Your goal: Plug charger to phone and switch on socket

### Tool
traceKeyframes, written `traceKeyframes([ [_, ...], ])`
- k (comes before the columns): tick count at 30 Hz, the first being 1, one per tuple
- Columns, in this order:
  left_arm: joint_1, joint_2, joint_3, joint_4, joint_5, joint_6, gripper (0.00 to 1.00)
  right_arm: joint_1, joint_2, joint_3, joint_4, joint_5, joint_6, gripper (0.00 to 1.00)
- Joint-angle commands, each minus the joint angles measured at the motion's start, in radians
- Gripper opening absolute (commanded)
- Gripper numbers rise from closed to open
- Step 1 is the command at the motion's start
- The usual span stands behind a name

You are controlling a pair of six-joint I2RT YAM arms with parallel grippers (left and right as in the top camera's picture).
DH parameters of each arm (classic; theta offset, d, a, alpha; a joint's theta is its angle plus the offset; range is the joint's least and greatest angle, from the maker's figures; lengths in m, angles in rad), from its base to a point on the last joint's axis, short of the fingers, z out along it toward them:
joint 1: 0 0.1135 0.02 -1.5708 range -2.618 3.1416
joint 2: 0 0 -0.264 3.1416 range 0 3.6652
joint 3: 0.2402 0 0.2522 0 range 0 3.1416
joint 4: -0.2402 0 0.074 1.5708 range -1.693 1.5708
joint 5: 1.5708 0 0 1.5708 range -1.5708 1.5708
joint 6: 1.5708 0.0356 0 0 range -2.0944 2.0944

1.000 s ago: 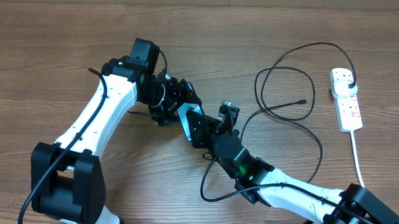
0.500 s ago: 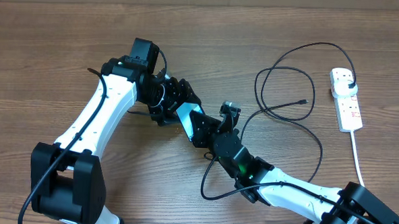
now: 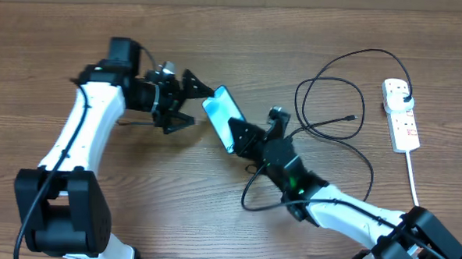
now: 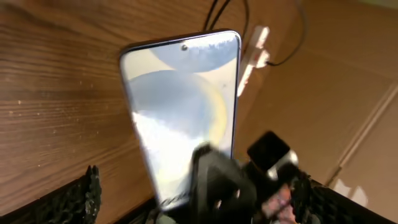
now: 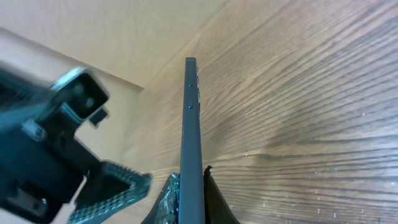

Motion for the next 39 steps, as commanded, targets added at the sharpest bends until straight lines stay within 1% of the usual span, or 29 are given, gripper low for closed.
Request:
traceKeyframes([
  [1, 0.060, -0.051, 0.023, -0.042, 0.129, 0.230, 1.00, -0.078, -0.016, 0.023, 0.024, -0.209, 0.182, 0.04],
  [6, 0.114, -0.127, 0.023, -0.170, 0.169, 0.484, 1.00, -0.136, -0.016, 0.023, 0.075, -0.400, 0.296, 0.04],
  [9, 0.148, -0.193, 0.023, -0.268, 0.169, 0.601, 1.00, -0.155, -0.016, 0.023, 0.121, -0.463, 0.343, 0.04],
  [15, 0.241, -0.365, 0.023, -0.413, 0.169, 0.741, 1.00, -0.164, -0.016, 0.023, 0.211, -0.541, 0.421, 0.04],
  [19, 0.319, -0.500, 0.023, -0.508, 0.162, 0.851, 1.00, -0.164, -0.016, 0.023, 0.224, -0.581, 0.425, 0.04],
  [21, 0.357, -0.565, 0.022, -0.532, 0.097, 0.874, 1.00, -0.164, -0.016, 0.023, 0.224, -0.585, 0.425, 0.04],
  [22, 0.374, -0.592, 0.019, -0.534, 0.050, 0.869, 1.00, -0.164, -0.016, 0.023, 0.224, -0.587, 0.425, 0.04],
  [24, 0.399, -0.636, 0.004, -0.536, 0.002, 0.846, 1.00, -0.164, -0.016, 0.023, 0.224, -0.589, 0.425, 0.04],
  [27, 0.405, -0.663, -0.035, -0.524, 0.009, 0.835, 0.99, -0.165, -0.016, 0.023, 0.224, -0.600, 0.425, 0.04],
  [29, 0.405, -0.666, -0.092, -0.488, 0.066, 0.824, 0.99, -0.165, -0.016, 0.023, 0.224, -0.612, 0.425, 0.04],
  [31, 0.405, -0.663, -0.176, -0.403, 0.174, 0.783, 0.99, -0.165, -0.016, 0.022, 0.224, -0.618, 0.425, 0.04],
  [33, 0.405, -0.655, -0.286, -0.275, 0.279, 0.692, 0.99, -0.168, -0.016, 0.022, 0.224, -0.618, 0.425, 0.04],
  [35, 0.405, -0.640, -0.381, -0.174, 0.337, 0.549, 0.99, -0.175, -0.016, 0.022, 0.224, -0.618, 0.425, 0.04],
  [36, 0.404, -0.623, -0.436, -0.126, 0.365, 0.443, 1.00, -0.179, -0.016, 0.022, 0.223, -0.616, 0.425, 0.04],
  [39, 0.400, -0.575, -0.532, -0.077, 0.396, 0.258, 0.99, -0.183, -0.016, 0.022, 0.223, -0.581, 0.433, 0.04],
])
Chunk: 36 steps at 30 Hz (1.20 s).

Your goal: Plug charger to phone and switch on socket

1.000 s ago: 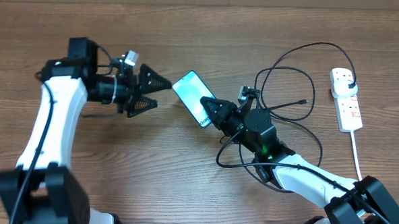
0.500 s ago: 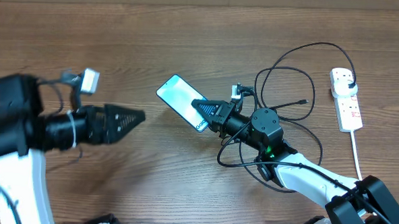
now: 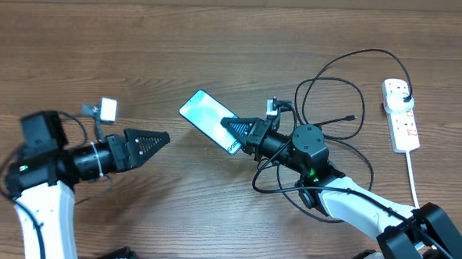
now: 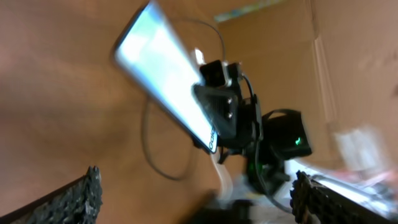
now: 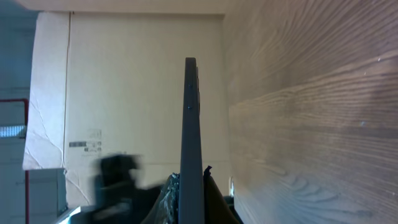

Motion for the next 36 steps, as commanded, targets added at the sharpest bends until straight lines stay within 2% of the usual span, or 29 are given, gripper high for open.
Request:
traceKeyframes([
  [1, 0.000, 0.047, -0.097, 0.023, 0.121, -0.301, 1.00, -0.011, -0.016, 0.022, 0.020, 0.033, 0.029, 0.04],
  [6, -0.002, 0.125, -0.131, 0.023, 0.124, -0.345, 1.00, 0.005, -0.016, 0.022, -0.048, 0.076, 0.236, 0.04],
  [10, -0.003, 0.143, -0.131, 0.075, 0.111, -0.474, 0.99, 0.046, -0.016, 0.022, -0.072, 0.049, 0.355, 0.04],
  [12, -0.003, 0.143, -0.131, 0.108, 0.039, -0.580, 1.00, 0.082, -0.016, 0.022, -0.068, 0.042, 0.424, 0.04],
  [18, -0.048, 0.143, -0.131, 0.120, -0.079, -0.762, 0.97, 0.144, -0.016, 0.022, -0.065, 0.042, 0.448, 0.04],
  [24, -0.153, 0.143, -0.131, 0.278, -0.108, -0.927, 0.90, 0.184, -0.016, 0.022, -0.068, 0.043, 0.448, 0.04],
  [30, -0.245, 0.143, -0.131, 0.452, -0.171, -1.101, 0.79, 0.187, -0.016, 0.022, -0.070, 0.038, 0.467, 0.04],
  [34, -0.282, 0.143, -0.131, 0.475, -0.229, -1.146, 0.62, 0.187, -0.016, 0.022, -0.074, 0.033, 0.493, 0.04],
  [35, -0.293, 0.143, -0.131, 0.478, -0.241, -1.164, 0.54, 0.187, -0.016, 0.022, -0.089, 0.033, 0.498, 0.04],
  [36, -0.298, 0.143, -0.131, 0.481, -0.241, -1.170, 0.50, 0.187, -0.016, 0.022, -0.100, 0.033, 0.501, 0.04],
])
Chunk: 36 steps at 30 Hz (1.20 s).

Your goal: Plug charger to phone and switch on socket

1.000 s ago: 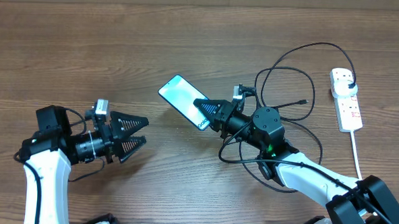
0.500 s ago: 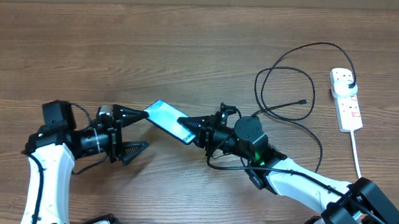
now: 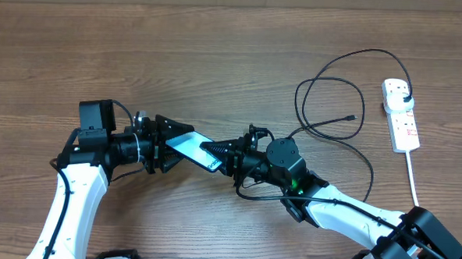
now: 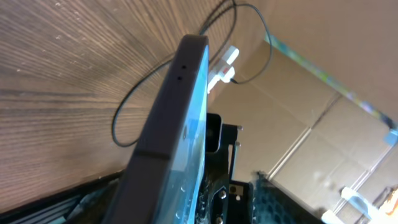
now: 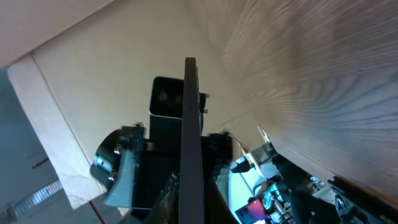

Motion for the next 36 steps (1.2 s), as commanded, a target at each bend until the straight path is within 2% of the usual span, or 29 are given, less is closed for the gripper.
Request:
traceKeyframes([
  [1, -0.024, 0.003, -0.002, 0.017, -0.051, -0.087, 0.48, 0.004, -0.016, 0.022, -0.017, -0.014, 0.029, 0.04],
  [2, -0.028, 0.003, -0.002, 0.028, -0.050, -0.090, 0.47, 0.004, -0.016, 0.022, -0.028, -0.016, 0.035, 0.04],
  [6, -0.046, 0.003, -0.002, 0.075, -0.060, -0.124, 0.29, 0.006, -0.016, 0.022, -0.041, -0.021, 0.053, 0.04],
  [13, -0.105, 0.003, -0.002, 0.132, -0.121, -0.187, 0.24, 0.021, -0.016, 0.022, -0.040, -0.021, 0.053, 0.04],
  [22, -0.124, 0.003, -0.002, 0.158, -0.130, -0.192, 0.23, 0.032, -0.016, 0.022, -0.040, -0.020, 0.053, 0.04],
  [24, -0.124, 0.003, -0.002, 0.158, -0.130, -0.194, 0.17, 0.032, -0.016, 0.022, -0.040, -0.020, 0.053, 0.04],
  [26, -0.124, 0.003, -0.002, 0.158, -0.130, -0.194, 0.04, 0.032, -0.016, 0.022, -0.040, -0.020, 0.053, 0.04],
  [29, -0.124, 0.003, -0.002, 0.170, -0.129, -0.194, 0.04, 0.032, -0.016, 0.022, -0.040, -0.021, 0.052, 0.05],
  [30, -0.124, 0.003, -0.002, 0.177, -0.129, -0.194, 0.04, 0.032, -0.016, 0.022, -0.040, -0.020, 0.052, 0.10],
  [33, -0.124, 0.003, -0.002, 0.183, -0.131, -0.192, 0.04, 0.032, -0.016, 0.021, -0.053, -0.016, 0.014, 0.34],
  [34, -0.124, 0.003, -0.002, 0.182, -0.136, -0.187, 0.04, 0.032, -0.016, 0.022, -0.069, -0.008, -0.044, 0.40],
  [36, -0.124, 0.003, -0.002, 0.182, -0.155, -0.159, 0.04, 0.030, -0.016, 0.022, -0.109, 0.018, -0.182, 0.46],
])
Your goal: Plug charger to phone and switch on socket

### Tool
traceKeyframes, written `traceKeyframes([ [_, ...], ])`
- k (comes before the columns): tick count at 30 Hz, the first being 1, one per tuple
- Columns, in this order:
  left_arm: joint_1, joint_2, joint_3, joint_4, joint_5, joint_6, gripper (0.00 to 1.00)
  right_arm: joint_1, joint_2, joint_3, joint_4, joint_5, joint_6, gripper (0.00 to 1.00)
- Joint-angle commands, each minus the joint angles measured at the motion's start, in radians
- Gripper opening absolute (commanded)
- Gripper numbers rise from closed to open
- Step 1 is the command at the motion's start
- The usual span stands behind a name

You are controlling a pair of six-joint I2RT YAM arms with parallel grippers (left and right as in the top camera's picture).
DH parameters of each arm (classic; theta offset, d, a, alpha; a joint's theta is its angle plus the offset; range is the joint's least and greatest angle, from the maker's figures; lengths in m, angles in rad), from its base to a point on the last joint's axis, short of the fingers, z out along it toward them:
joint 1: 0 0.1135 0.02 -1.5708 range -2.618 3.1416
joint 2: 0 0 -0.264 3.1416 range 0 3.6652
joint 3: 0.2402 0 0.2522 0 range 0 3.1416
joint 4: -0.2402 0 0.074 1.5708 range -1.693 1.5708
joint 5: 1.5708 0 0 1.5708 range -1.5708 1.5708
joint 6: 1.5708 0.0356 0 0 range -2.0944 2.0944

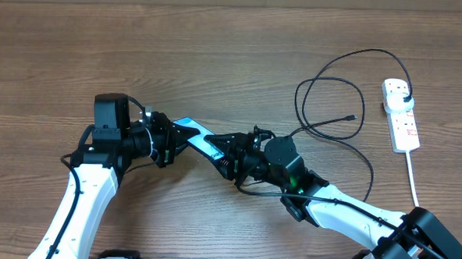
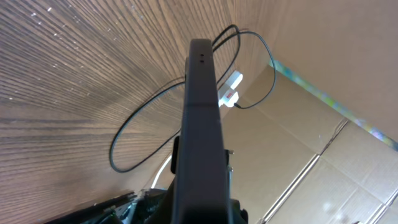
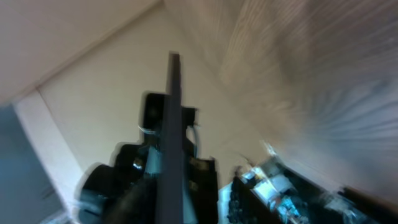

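A dark phone (image 1: 193,136) is held off the table at centre left, seen edge-on in the left wrist view (image 2: 200,124) and the blurred right wrist view (image 3: 171,124). My left gripper (image 1: 170,137) is shut on its left end. At the phone's other end my right gripper (image 1: 223,156) has jaws that look parted, with the phone off-centre between them. The black charger cable (image 1: 327,71) loops on the table, its free plug (image 1: 350,117) lying right of centre. The white socket strip (image 1: 400,113) lies at far right with the charger plugged in.
The cable's lower loop (image 1: 366,163) runs close under my right arm. The socket strip's white lead (image 1: 413,184) runs toward the front edge. Brown cardboard walls (image 2: 323,93) stand beyond the table.
My left gripper has closed on the phone's left end, which now sits edge-on between its jaws. In the right wrist view the phone has shifted off-centre, and the right jaws look loosened.
First my right gripper held the phone up near my open left gripper at upper centre. Then the left arm was drawn back to the left and the phone faced it. Then both grippers met at the phone lower down; now the left one holds it.
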Motion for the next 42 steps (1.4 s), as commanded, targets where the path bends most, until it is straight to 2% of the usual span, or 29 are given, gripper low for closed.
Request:
traceKeyframes([
  [1, -0.013, 0.002, 0.011, 0.011, -0.003, 0.039, 0.04, 0.028, -0.013, 0.015, -0.059, -0.020, -0.297, 0.49],
  [6, -0.011, 0.002, 0.011, -0.006, 0.022, 0.133, 0.04, 0.024, -0.013, 0.015, -0.218, 0.068, -0.755, 0.79],
  [8, -0.008, 0.002, 0.011, -0.006, 0.064, 0.153, 0.04, 0.010, -0.013, 0.015, -0.284, 0.070, -0.848, 0.85],
  [9, -0.003, 0.002, 0.011, -0.006, 0.089, 0.160, 0.04, 0.002, -0.013, 0.015, -0.316, 0.069, -0.871, 0.95],
  [10, 0.003, 0.002, 0.011, -0.006, 0.125, 0.167, 0.04, -0.008, -0.013, 0.015, -0.351, 0.069, -0.880, 1.00],
  [14, 0.037, 0.002, 0.012, -0.006, 0.274, 0.174, 0.04, -0.051, -0.013, 0.015, -0.510, 0.069, -0.883, 1.00],
  [17, 0.062, 0.002, 0.011, -0.005, 0.365, 0.173, 0.04, -0.066, -0.013, 0.015, -0.594, 0.068, -0.959, 1.00],
  [19, 0.075, 0.002, 0.012, -0.005, 0.404, 0.174, 0.04, -0.066, -0.013, 0.015, -0.629, 0.069, -1.102, 1.00],
  [23, 0.075, 0.002, 0.011, -0.006, 0.415, 0.173, 0.04, -0.066, -0.013, 0.015, -0.617, 0.090, -1.115, 1.00],
  [26, 0.074, 0.002, 0.011, -0.005, 0.453, 0.174, 0.04, -0.066, -0.013, 0.015, -0.607, 0.139, -1.115, 0.88],
  [27, 0.074, 0.002, 0.012, -0.005, 0.464, 0.174, 0.04, -0.069, -0.013, 0.015, -0.608, 0.155, -1.115, 0.81],
  [28, 0.074, 0.002, 0.011, -0.005, 0.481, 0.174, 0.04, -0.079, -0.013, 0.016, -0.605, 0.166, -1.159, 0.63],
  [29, 0.074, 0.002, 0.011, -0.005, 0.482, 0.174, 0.04, -0.087, -0.013, 0.016, -0.604, 0.165, -1.182, 0.53],
  [30, 0.074, 0.002, 0.012, -0.005, 0.481, 0.174, 0.04, -0.097, -0.014, 0.021, -0.610, 0.163, -1.194, 0.47],
  [34, 0.074, 0.002, 0.011, 0.002, 0.480, 0.174, 0.04, -0.168, -0.026, 0.080, -0.746, 0.164, -1.194, 0.36],
  [38, 0.074, 0.002, 0.011, 0.002, 0.452, 0.174, 0.04, -0.268, -0.030, 0.225, -1.006, 0.196, -1.207, 0.27],
  [42, 0.074, 0.002, 0.011, 0.002, 0.406, 0.174, 0.04, -0.349, -0.029, 0.417, -1.270, 0.310, -1.234, 0.21],
])
